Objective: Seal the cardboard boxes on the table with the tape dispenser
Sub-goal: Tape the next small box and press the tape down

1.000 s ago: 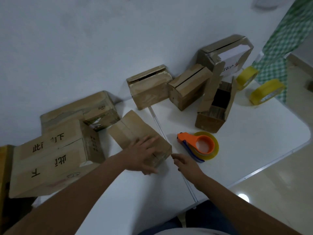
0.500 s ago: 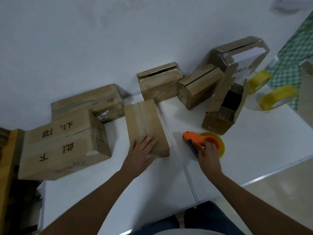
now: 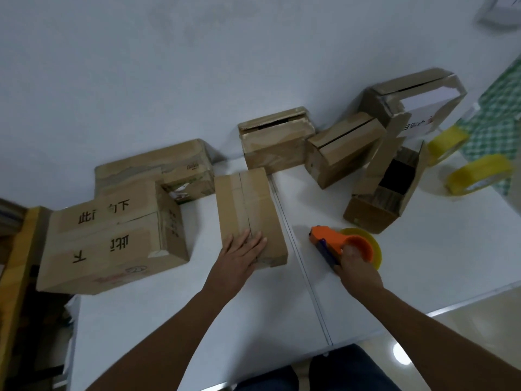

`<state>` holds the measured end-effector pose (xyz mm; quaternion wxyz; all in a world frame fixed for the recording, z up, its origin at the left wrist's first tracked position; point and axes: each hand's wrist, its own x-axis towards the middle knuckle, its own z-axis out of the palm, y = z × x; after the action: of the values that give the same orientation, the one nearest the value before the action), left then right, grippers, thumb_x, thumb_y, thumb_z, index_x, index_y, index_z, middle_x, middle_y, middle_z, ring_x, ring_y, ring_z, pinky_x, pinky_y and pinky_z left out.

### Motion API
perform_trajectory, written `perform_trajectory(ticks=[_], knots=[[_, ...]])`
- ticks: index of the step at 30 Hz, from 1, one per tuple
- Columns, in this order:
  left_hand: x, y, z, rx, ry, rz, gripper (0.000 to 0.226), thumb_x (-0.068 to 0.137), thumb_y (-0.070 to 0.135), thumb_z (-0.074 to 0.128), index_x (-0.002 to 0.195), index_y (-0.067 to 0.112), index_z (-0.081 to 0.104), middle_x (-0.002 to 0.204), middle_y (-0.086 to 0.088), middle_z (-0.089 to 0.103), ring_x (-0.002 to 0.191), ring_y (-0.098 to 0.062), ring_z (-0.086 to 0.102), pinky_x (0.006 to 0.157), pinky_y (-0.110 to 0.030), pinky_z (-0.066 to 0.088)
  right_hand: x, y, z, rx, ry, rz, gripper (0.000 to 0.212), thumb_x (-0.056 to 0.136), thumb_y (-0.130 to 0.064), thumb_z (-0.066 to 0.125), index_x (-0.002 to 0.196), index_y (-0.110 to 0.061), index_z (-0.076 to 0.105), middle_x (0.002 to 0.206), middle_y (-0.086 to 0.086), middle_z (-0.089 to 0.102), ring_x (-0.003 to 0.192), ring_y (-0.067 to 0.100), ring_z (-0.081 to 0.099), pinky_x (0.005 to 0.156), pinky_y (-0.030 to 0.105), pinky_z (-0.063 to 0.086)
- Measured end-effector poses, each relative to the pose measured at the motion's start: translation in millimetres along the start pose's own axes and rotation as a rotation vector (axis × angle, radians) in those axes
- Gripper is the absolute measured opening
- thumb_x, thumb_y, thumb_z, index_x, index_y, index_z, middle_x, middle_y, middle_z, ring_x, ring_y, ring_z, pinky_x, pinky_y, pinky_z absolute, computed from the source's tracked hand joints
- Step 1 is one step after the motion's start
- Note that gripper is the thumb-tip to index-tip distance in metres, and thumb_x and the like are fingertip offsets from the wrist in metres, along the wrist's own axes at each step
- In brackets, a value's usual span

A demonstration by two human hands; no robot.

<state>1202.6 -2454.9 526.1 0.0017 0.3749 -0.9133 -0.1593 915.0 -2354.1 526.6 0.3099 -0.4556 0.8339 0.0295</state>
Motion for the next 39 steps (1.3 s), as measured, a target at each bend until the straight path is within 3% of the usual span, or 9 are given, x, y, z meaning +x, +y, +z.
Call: perform_trajectory(ticks=[4,8,13,15,18,22,29,34,39], knots=[[-0.4,0.4,-1.1,-0.01,0.004,0.011,0.061,0.101,0.031,0.05,0.155,0.029,0.022,0.161,0.013,0.016,0.151,-0.016,0.004,0.122,-0.042,0.005,-4.3,9.9,-12.5,-0.062,0.059,-0.155,0.026,0.102,-0.016,0.041,0.127,-0.009,0.041,0.113,0.01,0.061,0.097,0.022,0.06,0.082,0.031,0.046],[6.7,10.4,-12.9,-0.155,0.073,-0.06,0.052,0.097,0.042,0.055,0.145,0.021,0.048,0.153,0.005,0.04,0.144,-0.018,0.031,0.118,-0.04,0.021,-16.7,5.3,-36.6,0.203,0.017,-0.204,0.036,0.104,-0.014,0.035,0.138,-0.01,0.041,0.125,0.014,0.058,0.108,0.03,0.057,0.092,0.035,0.045],[32.3,43.1,-48.7,-0.758,0.058,-0.439,0.02,0.1,0.027,0.056,0.119,0.03,0.064,0.12,0.014,0.058,0.112,-0.009,0.054,0.086,-0.023,0.045,-41.8,-14.2,-55.5,0.504,-0.058,-0.174,0.033,0.105,-0.018,0.033,0.134,-0.013,0.049,0.121,0.013,0.061,0.105,0.026,0.059,0.087,0.034,0.048],[41.0,57.9,-60.5,-0.994,-0.011,-0.586,0.012,0.1,0.032,0.056,0.106,0.039,0.064,0.113,0.018,0.06,0.11,-0.009,0.054,0.089,-0.026,0.045,-48.2,-19.6,-60.0,0.558,-0.06,-0.188,0.033,0.106,-0.022,0.033,0.132,-0.014,0.052,0.119,0.01,0.062,0.104,0.023,0.06,0.084,0.031,0.048],[47.4,71.0,-67.3,-1.289,-0.098,-0.722,0.019,0.099,0.037,0.057,0.108,0.025,0.068,0.117,0.001,0.07,0.11,-0.018,0.063,0.103,-0.038,0.047,-51.9,-24.3,-64.0,0.5,0.022,-0.246,0.036,0.104,-0.038,0.035,0.124,-0.02,0.06,0.113,0.002,0.066,0.097,0.015,0.061,0.076,0.025,0.044],[46.8,74.6,-75.3,-1.571,-0.13,-0.759,0.032,0.098,0.037,0.058,0.114,0.011,0.068,0.107,-0.009,0.074,0.103,-0.02,0.07,0.095,-0.034,0.053,-49.9,-30.6,-69.2,0.438,0.106,-0.279,0.035,0.101,-0.047,0.039,0.113,-0.025,0.064,0.102,-0.006,0.068,0.087,0.008,0.062,0.072,0.022,0.045],[39.3,71.9,-87.8,-1.722,-0.092,-0.778,0.017,0.093,0.018,0.065,0.101,0.006,0.074,0.105,-0.016,0.074,0.092,-0.021,0.074,0.07,-0.028,0.059,-45.6,-44.2,-79.4,0.366,0.173,-0.313,0.031,0.097,-0.056,0.038,0.094,-0.034,0.059,0.083,-0.015,0.061,0.074,0.0,0.06,0.06,0.015,0.041],[33.3,68.5,-91.3,-1.778,-0.05,-0.812,0.02,0.092,0.019,0.068,0.107,0.007,0.072,0.107,-0.012,0.074,0.092,-0.019,0.073,0.073,-0.027,0.058,-45.7,-51.5,-84.7,0.365,0.186,-0.329,0.03,0.097,-0.056,0.037,0.091,-0.035,0.058,0.076,-0.02,0.057,0.07,-0.002,0.059,0.058,0.013,0.04],[30.5,67.9,-89.4,-1.719,-0.085,-0.877,0.011,0.091,0.016,0.069,0.099,0.01,0.071,0.091,-0.006,0.076,0.09,-0.015,0.068,0.077,-0.024,0.056,-42.7,-54.9,-83.6,0.35,0.165,-0.358,0.039,0.098,-0.054,0.037,0.106,-0.026,0.063,0.092,-0.01,0.066,0.078,0.005,0.062,0.064,0.015,0.045]])
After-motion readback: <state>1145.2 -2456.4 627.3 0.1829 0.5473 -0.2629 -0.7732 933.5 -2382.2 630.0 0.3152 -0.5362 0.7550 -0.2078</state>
